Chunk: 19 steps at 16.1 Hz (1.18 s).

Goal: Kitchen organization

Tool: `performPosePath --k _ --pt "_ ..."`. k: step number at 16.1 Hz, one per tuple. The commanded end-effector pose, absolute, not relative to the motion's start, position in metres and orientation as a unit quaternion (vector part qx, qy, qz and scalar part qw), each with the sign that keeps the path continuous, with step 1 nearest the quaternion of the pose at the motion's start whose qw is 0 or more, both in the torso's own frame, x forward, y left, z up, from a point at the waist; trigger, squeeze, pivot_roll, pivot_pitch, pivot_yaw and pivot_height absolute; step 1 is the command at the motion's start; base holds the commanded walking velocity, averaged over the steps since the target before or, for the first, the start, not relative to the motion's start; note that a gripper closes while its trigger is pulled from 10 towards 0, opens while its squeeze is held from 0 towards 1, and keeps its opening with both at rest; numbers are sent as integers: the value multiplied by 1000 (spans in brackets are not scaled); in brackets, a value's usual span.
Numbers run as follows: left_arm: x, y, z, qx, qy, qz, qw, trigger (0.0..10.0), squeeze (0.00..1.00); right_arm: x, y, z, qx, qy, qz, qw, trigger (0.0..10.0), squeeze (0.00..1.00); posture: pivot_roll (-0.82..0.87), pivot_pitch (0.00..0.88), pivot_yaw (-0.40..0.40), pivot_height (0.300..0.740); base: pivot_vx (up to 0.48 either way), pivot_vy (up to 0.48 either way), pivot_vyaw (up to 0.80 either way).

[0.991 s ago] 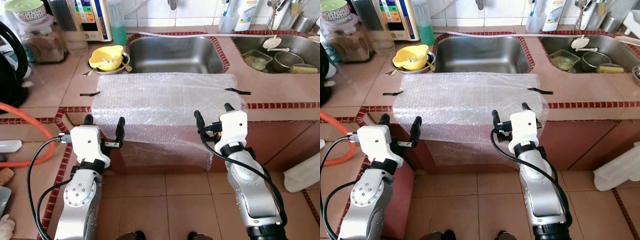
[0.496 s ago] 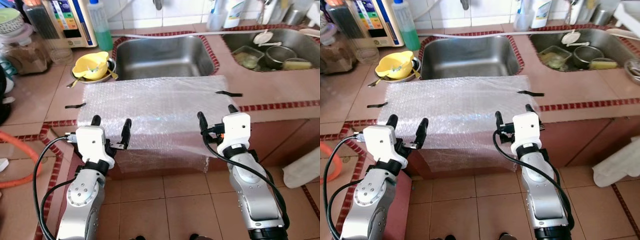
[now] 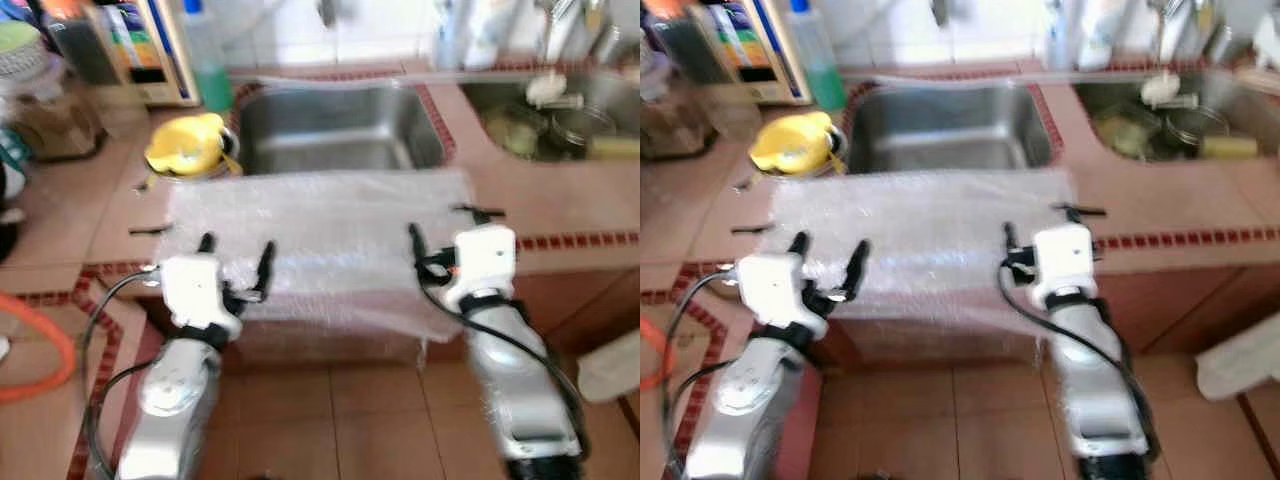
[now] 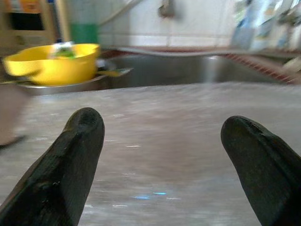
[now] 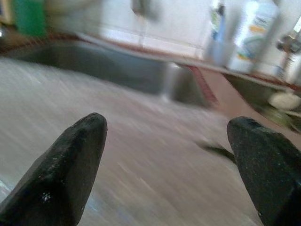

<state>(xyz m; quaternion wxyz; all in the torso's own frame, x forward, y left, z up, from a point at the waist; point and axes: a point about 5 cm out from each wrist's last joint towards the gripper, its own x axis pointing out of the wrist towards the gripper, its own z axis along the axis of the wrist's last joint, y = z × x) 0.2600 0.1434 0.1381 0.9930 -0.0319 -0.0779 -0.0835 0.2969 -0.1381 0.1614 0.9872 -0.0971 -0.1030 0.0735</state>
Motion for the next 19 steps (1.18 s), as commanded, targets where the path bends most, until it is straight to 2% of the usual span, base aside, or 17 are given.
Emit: performPosePath --k 1,14,19 --pt "259 140 138 -35 -77 -91 992 10000 0 294 -144 160 -103 -103 68 987 10000 0 -158 173 74 740 352 0 0" --pt "258 133 134 -33 -67 -103 992 10000 0 296 -143 162 -109 -108 73 985 10000 0 -159 157 68 740 356 0 0" --pt "256 139 131 -21 -60 -85 994 10000 0 295 -142 161 -108 -107 72 986 10000 0 -161 153 72 740 0 0 0"
